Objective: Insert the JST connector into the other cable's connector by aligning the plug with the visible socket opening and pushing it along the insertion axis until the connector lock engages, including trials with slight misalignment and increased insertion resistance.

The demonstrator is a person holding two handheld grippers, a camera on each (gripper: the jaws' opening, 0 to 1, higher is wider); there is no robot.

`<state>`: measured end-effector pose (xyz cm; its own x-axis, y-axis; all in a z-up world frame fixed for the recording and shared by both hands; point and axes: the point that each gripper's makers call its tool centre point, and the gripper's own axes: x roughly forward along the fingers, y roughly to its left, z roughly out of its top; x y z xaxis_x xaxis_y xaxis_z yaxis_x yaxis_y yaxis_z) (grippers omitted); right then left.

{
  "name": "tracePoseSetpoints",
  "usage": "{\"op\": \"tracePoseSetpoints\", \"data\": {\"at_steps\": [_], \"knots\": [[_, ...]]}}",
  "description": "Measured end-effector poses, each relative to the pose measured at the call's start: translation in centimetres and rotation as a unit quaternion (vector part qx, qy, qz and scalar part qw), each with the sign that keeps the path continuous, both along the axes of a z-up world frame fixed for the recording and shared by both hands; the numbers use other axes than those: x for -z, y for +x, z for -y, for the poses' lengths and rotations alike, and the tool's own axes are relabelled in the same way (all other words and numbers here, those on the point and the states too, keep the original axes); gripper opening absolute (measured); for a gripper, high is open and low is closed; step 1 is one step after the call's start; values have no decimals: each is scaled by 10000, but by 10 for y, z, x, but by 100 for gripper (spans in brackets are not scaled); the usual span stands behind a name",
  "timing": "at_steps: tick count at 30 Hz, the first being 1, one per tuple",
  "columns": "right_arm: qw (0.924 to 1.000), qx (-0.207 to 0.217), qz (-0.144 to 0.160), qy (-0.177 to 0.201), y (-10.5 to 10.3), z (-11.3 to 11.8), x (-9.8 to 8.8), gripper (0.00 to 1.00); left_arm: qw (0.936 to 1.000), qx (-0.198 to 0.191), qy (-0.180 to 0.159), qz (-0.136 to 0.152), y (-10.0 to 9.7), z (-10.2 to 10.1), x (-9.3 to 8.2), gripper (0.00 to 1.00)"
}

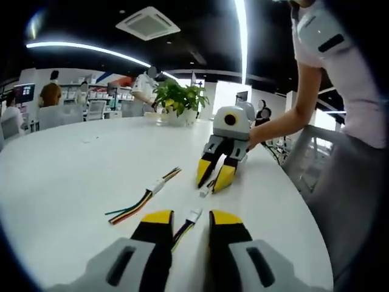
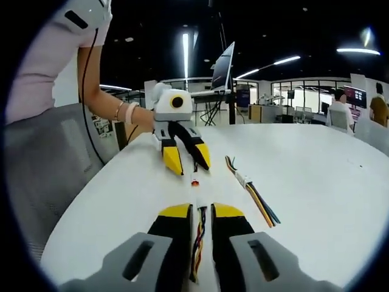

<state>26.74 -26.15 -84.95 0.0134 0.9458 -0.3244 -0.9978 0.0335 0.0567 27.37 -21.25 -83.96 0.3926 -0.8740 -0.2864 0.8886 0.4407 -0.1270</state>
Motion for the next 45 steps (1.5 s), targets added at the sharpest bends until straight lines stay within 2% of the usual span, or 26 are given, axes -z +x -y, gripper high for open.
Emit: {"op": "tracePoseSetpoints", "data": {"at_steps": [7, 21, 24, 32, 45], "knots": [[10000, -11, 46, 52, -1, -3, -1, 7, 9999, 146, 62, 26, -5, -1, 3, 13], [9999, -11, 64, 108, -2, -4, -3, 5, 9987, 283, 231, 360, -6, -2, 2, 7], [9999, 10, 49, 110, -2, -4, -4, 5, 9983, 284, 268, 438, -4, -3, 2, 3], [9999, 28, -8, 127, -1, -4, -5, 4, 9985, 293, 123, 436, -3, 0, 3, 0], [9997, -64, -68, 204, 2, -8, -8, 4, 9975, 537, 164, 434, 2, 8, 2, 0]]}}
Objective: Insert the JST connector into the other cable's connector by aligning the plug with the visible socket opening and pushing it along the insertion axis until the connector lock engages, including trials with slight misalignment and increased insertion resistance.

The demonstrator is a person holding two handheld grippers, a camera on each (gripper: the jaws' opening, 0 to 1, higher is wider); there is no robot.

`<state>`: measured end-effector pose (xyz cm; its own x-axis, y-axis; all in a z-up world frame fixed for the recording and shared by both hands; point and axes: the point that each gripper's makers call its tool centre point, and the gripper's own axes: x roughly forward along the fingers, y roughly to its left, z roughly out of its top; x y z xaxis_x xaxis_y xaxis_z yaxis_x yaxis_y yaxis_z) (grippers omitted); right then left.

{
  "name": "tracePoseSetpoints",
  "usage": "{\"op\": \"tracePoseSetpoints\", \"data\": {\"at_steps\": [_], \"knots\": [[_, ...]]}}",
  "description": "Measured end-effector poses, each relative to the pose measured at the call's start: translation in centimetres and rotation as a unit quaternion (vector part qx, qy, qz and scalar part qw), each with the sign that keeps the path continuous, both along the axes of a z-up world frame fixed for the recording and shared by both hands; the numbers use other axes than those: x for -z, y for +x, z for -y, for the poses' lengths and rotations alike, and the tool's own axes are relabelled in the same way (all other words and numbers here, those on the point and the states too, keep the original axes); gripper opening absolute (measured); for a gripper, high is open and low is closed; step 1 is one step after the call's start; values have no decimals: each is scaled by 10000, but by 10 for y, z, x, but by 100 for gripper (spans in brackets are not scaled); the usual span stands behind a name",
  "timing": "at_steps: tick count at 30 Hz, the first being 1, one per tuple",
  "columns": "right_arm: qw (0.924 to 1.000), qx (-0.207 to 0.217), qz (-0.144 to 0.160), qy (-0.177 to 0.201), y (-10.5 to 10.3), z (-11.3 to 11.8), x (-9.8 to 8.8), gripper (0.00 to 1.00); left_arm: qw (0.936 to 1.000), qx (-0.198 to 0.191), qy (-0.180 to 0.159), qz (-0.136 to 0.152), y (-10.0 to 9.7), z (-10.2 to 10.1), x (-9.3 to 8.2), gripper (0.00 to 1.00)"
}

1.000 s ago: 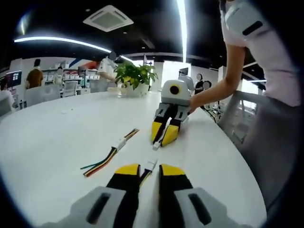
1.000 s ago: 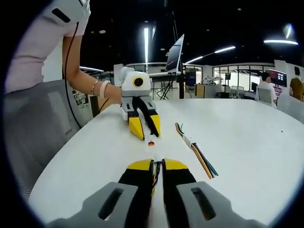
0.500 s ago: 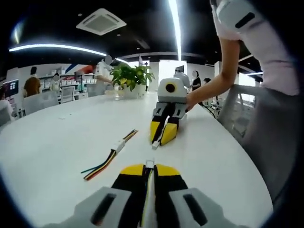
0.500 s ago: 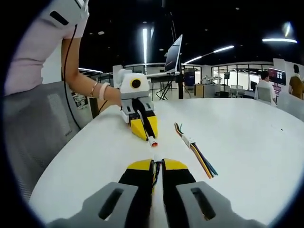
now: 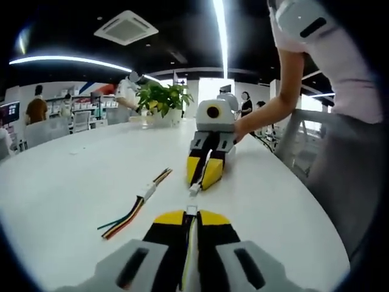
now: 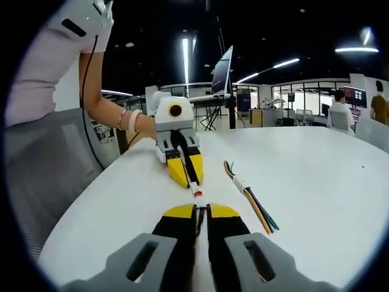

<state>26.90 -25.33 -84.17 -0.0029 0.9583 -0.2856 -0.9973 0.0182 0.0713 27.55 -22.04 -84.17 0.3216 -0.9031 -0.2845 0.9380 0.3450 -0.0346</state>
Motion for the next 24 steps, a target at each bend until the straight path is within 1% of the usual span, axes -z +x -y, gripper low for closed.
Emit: {"op": "tracePoseSetpoints", "data": {"at_steps": [7, 11, 12, 13, 15, 20, 24], "knots": [[9999, -103, -10, -18, -2, 1, 2, 4, 9999, 154, -14, -1, 1, 4, -3, 0], [9999, -119, -2, -18, -1, 0, 2, 4, 9995, 299, 43, -25, 0, 8, -1, 0], [9999, -138, -14, -20, -2, 0, 2, 4, 9994, 354, 0, -49, -2, 10, -3, 0], [9999, -140, -12, -32, -2, 0, 2, 4, 9993, 370, 16, -2, -1, 11, -3, 0], [9998, -179, 22, -54, -4, 0, 2, 4, 9992, 397, 55, -1, -2, 11, -3, 0], [9997, -243, 12, -73, -5, 0, 2, 4, 9991, 417, 28, 6, -2, 12, -5, 0], [9993, -359, 51, -130, -7, 1, 3, 4, 9987, 510, 61, -1, -4, 13, -4, 0]]}}
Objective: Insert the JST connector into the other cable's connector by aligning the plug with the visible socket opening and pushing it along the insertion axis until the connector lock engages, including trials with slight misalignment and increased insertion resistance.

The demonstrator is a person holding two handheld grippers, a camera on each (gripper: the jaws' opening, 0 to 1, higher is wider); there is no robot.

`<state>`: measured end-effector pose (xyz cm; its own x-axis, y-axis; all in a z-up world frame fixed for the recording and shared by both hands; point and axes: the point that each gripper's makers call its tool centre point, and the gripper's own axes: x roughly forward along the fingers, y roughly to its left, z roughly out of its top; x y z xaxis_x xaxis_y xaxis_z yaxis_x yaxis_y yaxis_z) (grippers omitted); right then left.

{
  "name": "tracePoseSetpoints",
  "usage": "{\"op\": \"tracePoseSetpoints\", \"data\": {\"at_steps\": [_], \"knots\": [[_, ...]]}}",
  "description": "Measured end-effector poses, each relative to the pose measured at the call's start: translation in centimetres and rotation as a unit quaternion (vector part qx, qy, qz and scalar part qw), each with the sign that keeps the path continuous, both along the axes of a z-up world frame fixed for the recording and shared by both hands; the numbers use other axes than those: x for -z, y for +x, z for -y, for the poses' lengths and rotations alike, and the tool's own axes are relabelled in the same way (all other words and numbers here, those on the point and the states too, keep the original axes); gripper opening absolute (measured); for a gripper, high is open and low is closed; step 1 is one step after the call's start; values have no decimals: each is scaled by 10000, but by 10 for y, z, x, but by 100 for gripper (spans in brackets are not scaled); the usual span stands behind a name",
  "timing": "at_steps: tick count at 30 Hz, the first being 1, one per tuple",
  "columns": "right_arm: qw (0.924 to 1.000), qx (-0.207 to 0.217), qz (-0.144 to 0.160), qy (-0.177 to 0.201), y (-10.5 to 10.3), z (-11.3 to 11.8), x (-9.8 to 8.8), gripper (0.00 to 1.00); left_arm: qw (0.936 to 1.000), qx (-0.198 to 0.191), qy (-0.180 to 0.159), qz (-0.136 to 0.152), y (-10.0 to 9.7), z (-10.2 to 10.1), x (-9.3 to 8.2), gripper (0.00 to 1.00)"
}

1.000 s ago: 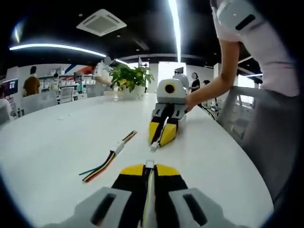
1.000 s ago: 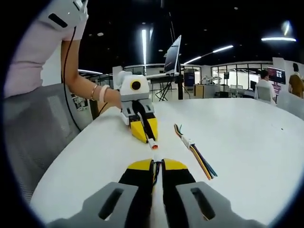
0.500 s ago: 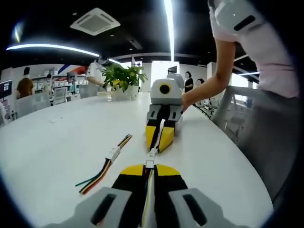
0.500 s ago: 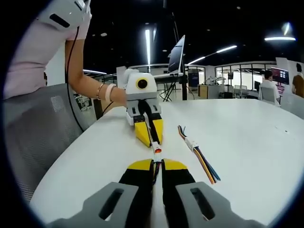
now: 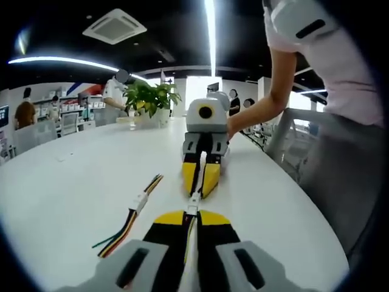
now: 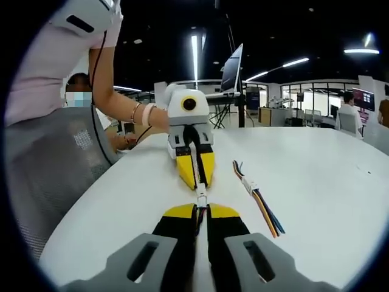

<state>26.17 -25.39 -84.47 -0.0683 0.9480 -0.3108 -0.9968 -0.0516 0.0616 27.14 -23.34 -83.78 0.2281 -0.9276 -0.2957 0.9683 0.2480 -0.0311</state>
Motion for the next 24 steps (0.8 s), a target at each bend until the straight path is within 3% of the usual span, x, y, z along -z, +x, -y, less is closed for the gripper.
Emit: {"op": "tracePoseSetpoints", "data": {"at_steps": [11, 24], "knots": [[9998, -184, -64, 50, 0, 1, -3, 4, 9999, 114, -77, 3, -2, 6, -5, 0], [9990, -123, -277, 314, 6, 5, -12, 3, 9987, -48, -489, -105, 4, 11, -16, 0]]}}
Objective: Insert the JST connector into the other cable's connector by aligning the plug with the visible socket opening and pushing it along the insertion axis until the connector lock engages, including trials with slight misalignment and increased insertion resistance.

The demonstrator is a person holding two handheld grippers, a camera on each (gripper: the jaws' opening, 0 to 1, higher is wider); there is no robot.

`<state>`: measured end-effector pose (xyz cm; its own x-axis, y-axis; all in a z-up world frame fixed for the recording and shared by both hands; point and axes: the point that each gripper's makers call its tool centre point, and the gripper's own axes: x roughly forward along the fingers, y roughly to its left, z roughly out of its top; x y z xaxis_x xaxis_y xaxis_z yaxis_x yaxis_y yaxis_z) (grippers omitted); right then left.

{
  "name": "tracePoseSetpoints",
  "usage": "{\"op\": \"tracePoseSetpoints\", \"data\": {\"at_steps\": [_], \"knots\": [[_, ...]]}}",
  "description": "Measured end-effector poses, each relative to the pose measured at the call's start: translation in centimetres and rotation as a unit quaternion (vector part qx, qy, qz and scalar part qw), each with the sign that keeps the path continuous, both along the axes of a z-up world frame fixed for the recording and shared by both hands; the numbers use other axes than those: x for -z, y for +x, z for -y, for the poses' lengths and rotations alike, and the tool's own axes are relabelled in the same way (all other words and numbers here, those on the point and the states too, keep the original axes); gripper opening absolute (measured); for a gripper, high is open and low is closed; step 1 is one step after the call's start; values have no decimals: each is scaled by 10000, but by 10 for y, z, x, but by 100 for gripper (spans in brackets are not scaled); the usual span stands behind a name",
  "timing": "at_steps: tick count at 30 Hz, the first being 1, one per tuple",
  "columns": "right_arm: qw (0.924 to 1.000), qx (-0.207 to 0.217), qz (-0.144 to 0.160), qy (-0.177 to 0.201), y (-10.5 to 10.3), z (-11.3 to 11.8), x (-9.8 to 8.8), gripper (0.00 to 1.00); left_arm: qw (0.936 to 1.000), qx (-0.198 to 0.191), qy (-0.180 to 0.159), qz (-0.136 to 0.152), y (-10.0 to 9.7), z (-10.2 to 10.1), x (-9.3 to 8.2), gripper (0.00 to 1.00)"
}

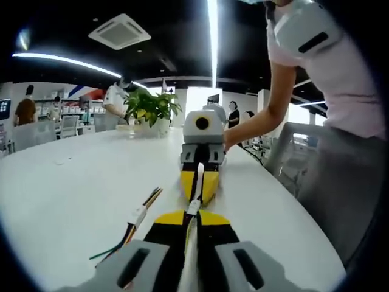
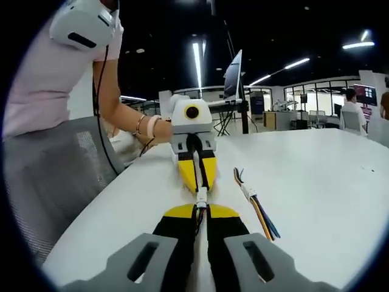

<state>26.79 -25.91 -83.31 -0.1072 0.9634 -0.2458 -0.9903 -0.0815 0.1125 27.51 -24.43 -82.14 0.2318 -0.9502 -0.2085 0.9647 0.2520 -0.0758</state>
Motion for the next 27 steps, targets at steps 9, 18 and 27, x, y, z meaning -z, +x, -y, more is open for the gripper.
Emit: {"op": "tracePoseSetpoints", "data": {"at_steps": [9, 18, 27], "knots": [[9999, 19, 30, -133, 7, 1, 16, 3, 9999, -16, 132, -38, 1, 1, 10, 0], [9999, 122, 22, -92, 8, -4, 13, 3, 9998, -209, 49, -15, 6, -2, 11, 0], [9998, 180, 99, -64, 13, -8, 11, 3, 9991, -408, -27, -76, 12, -5, 10, 0]]}}
